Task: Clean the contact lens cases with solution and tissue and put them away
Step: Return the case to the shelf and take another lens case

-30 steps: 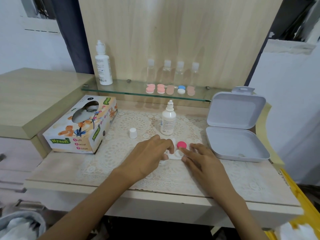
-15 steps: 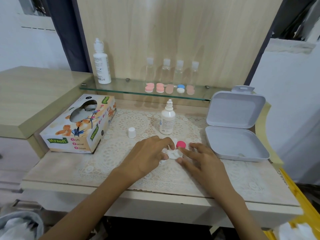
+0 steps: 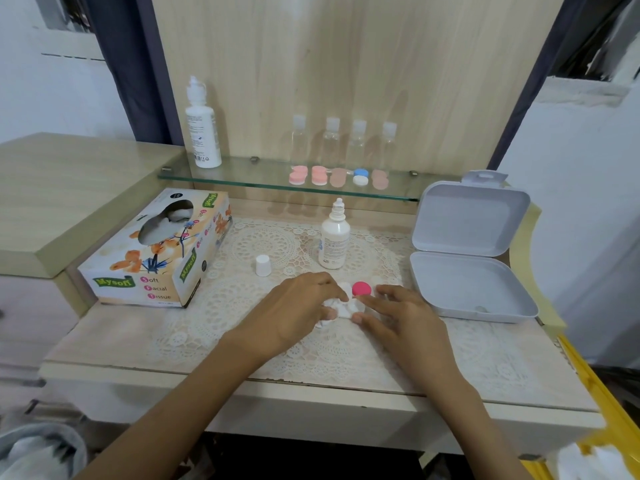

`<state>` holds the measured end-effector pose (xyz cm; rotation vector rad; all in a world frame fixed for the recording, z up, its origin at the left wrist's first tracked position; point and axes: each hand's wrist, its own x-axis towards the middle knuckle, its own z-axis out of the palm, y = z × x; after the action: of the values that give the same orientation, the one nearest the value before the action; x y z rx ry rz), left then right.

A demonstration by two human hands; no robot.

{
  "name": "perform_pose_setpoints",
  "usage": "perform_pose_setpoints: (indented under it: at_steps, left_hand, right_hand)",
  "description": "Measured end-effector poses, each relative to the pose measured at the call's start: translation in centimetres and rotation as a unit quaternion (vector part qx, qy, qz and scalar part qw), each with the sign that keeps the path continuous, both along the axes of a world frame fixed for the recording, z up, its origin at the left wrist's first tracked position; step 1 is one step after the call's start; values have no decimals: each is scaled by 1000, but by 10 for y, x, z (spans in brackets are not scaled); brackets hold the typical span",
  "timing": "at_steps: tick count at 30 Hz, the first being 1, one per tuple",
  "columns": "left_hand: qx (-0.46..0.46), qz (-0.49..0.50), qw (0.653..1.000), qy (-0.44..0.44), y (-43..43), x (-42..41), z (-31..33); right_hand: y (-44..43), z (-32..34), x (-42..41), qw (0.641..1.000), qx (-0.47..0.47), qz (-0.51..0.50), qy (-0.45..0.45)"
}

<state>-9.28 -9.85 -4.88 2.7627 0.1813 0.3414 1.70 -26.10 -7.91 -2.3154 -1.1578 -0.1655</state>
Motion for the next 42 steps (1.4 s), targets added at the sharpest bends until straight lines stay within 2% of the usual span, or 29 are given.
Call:
perform_pose_setpoints:
  at_steps: [5,14,21,27,31,35,42]
  left_hand:
    - [7,25,999,25,0,3,5]
    - [-12,105,994,21,-2,5,9]
    - [-77,125,989,-26,0,-3,3]
    - [-202,82,975,-50,7,-16,-1]
    - [-300,75,950,-43,8,-17,0]
    - [-449,72,890,-13,4,-19,1]
    - [-540,72,838,-8,1,-19,0]
  right_hand:
    - [-1,-2,0,1000,6,-2,-4]
    - [-1,-1,-2,1000,4,1,-3]
    - [2,0,-6,999,26,23,-31]
    - [0,3,-3,996,66,64,-3]
    - [-2,4,-2,993,103,60,16]
    - [-3,1,3,985,138,65,77]
    - [-3,1,3,976,164,99,100]
